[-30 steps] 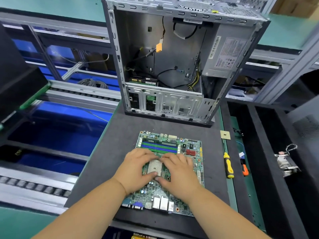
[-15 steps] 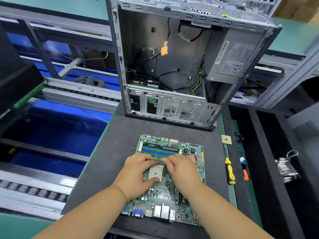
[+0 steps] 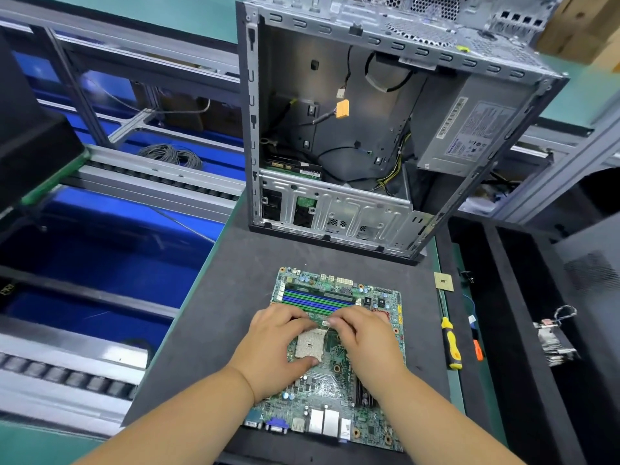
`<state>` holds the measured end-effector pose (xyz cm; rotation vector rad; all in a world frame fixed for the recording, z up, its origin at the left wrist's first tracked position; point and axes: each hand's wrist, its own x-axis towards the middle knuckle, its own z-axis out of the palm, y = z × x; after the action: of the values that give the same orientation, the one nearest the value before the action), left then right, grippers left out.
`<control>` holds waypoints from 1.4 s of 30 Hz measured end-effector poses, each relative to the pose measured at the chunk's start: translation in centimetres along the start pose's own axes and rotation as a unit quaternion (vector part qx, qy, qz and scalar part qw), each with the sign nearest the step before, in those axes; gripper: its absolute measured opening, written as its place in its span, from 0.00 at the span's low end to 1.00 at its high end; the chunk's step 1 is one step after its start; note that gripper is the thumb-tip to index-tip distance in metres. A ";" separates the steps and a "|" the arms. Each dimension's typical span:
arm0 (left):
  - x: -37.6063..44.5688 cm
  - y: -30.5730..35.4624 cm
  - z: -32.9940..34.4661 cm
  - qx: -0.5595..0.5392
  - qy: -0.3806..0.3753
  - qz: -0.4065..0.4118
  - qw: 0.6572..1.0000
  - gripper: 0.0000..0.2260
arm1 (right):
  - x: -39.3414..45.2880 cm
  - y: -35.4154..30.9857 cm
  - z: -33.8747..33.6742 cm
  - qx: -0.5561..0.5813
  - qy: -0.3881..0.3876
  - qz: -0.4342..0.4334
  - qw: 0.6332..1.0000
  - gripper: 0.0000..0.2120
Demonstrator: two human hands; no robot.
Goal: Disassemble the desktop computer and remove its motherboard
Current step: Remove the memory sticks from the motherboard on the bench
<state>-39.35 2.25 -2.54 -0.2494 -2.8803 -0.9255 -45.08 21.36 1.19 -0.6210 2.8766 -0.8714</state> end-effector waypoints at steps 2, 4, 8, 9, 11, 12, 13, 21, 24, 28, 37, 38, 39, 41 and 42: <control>-0.1 0.0 -0.1 -0.002 -0.003 0.002 1.000 0.25 | -0.2 0.0 -0.2 0.003 0.011 0.014 1.000 0.12; 0.0 0.1 -0.2 -0.003 -0.004 0.005 1.000 0.25 | -0.4 0.0 -0.6 0.001 0.046 0.018 0.999 0.10; 0.0 0.0 -0.3 -0.015 -0.008 0.010 1.000 0.25 | -0.7 0.6 -1.5 -0.031 0.126 0.068 0.989 0.07; -0.1 0.0 -0.2 -0.016 -0.010 0.013 1.000 0.25 | -0.8 1.1 -1.7 -0.035 0.142 0.096 0.985 0.07; -0.1 -0.1 -0.2 -0.021 -0.011 0.016 1.000 0.24 | -0.8 2.4 -2.3 -0.039 0.161 0.154 0.974 0.09; -0.1 -0.1 -0.1 -0.022 -0.009 0.018 1.000 0.24 | -0.9 3.2 -2.5 -0.036 0.161 0.179 0.970 0.11; -0.1 -0.1 -0.1 -0.022 -0.006 0.020 1.000 0.24 | -1.0 4.0 -2.6 -0.029 0.154 0.198 0.968 0.13; -0.8 -0.1 -0.2 -0.064 0.122 -0.073 0.988 0.15 | -2.7 7.5 -1.4 0.040 0.130 0.168 0.976 0.17; -0.7 0.3 -0.3 -0.056 0.148 -0.136 0.978 0.20 | -2.9 8.0 -1.7 0.091 0.126 0.162 0.975 0.18; -0.7 0.6 -0.3 -0.059 0.173 -0.202 0.962 0.25 | -3.6 8.7 -2.2 0.144 0.117 0.156 0.970 0.20; -0.5 1.1 -0.2 -0.074 0.141 -0.240 0.958 0.20 | -3.7 9.9 -2.6 0.160 0.089 0.144 0.973 0.24; -0.5 1.1 -0.2 -0.079 0.144 -0.243 0.956 0.20 | -3.6 9.9 -2.6 0.168 0.090 0.147 0.971 0.24; -0.5 1.2 -0.2 -0.084 0.147 -0.246 0.954 0.20 | -3.7 10.0 -2.5 0.174 0.090 0.148 0.969 0.24; -0.4 1.2 -0.1 -0.094 0.153 -0.248 0.952 0.20 | -3.7 9.9 -2.4 0.184 0.095 0.146 0.967 0.24; -0.4 1.3 -0.1 -0.100 0.155 -0.250 0.951 0.19 | -3.7 9.9 -2.3 0.191 0.099 0.150 0.965 0.23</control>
<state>-38.69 3.16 -1.76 0.5883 -2.5903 -1.2033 -45.61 31.54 -2.43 -0.0615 2.7352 -1.4485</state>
